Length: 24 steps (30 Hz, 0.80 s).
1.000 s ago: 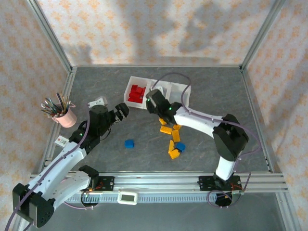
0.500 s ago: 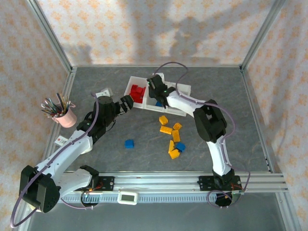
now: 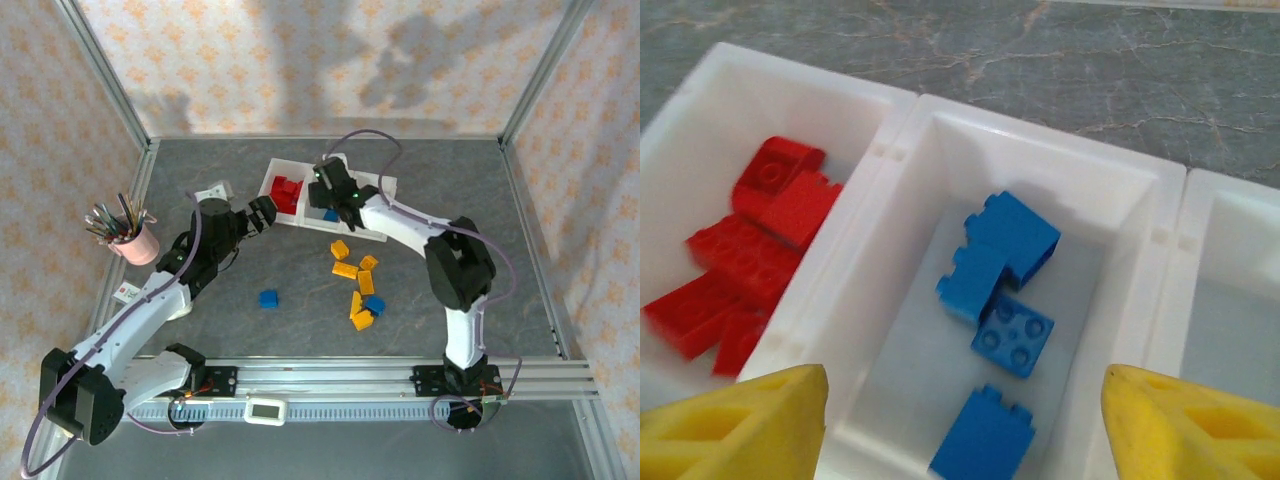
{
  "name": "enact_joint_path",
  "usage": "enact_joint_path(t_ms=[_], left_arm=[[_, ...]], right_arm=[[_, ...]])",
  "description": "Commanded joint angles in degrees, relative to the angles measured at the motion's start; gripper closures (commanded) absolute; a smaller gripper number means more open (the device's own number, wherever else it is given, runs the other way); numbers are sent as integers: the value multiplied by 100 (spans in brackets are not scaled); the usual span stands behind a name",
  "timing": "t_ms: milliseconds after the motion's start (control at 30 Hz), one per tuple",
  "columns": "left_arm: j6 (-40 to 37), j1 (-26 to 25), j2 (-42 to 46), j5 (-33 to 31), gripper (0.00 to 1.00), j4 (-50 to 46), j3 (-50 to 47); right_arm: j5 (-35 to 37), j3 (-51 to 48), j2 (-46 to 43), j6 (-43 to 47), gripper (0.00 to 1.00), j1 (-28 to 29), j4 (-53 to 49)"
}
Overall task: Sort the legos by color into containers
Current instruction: Place the lego in the container, then pick up the lego from the bottom-center of the table.
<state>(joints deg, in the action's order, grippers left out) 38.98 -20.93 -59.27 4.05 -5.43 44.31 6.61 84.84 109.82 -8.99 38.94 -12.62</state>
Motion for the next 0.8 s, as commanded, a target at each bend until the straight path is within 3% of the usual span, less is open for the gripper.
enact_joint_path(t_ms=[0, 333, 500, 767], left_arm=[[-10, 54, 314, 43, 1, -158, 8], [151, 55, 1268, -200, 1, -826, -491], [284, 60, 1754, -328, 1, -1117, -782], [439, 54, 2322, -620, 1, -1541, -1014]], right_arm=[[-20, -465, -575, -74, 27, 382, 98], [139, -1394, -995, -819, 21, 1485, 126], [181, -1446, -638, -1126, 18, 2027, 315], [-7, -1135, -23, -1477, 14, 2369, 400]])
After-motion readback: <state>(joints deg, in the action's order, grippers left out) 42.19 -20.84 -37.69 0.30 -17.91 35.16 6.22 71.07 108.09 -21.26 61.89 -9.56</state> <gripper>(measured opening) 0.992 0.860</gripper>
